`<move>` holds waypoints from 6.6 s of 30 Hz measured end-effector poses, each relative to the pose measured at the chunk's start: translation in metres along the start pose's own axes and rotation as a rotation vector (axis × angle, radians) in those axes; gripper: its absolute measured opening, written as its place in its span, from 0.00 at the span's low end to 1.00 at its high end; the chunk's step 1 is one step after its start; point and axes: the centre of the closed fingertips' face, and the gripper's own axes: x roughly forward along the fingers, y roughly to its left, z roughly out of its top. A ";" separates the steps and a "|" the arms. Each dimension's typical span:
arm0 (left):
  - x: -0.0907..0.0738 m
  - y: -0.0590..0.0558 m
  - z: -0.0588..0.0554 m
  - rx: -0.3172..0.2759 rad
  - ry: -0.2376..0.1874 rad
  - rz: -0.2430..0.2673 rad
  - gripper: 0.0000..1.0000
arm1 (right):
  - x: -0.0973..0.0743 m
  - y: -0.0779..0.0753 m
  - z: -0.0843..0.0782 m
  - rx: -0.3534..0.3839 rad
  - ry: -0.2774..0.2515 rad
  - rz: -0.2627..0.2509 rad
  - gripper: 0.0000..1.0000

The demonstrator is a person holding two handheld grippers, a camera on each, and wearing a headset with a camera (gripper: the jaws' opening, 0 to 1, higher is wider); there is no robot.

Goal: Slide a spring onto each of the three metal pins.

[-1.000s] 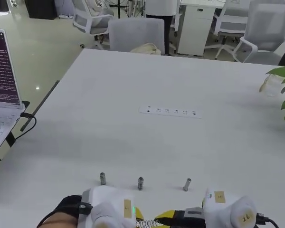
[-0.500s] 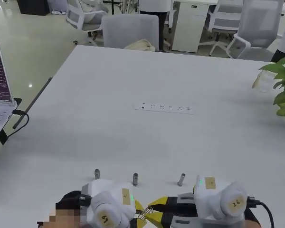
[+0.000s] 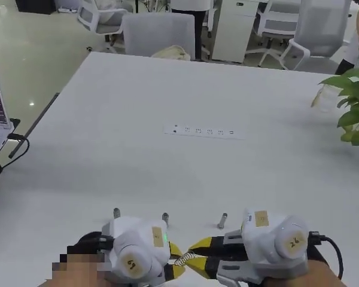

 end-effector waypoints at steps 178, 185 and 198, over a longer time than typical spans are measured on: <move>-0.139 0.065 -0.119 -0.590 -0.026 0.494 0.51 | -0.012 -0.182 -0.100 -0.086 0.457 -0.072 0.09; -0.140 0.068 -0.118 -0.592 -0.029 0.498 0.51 | -0.011 -0.182 -0.099 -0.089 0.460 -0.064 0.09; -0.142 0.070 -0.122 -0.596 -0.029 0.501 0.51 | -0.002 -0.181 -0.096 -0.108 0.470 -0.044 0.09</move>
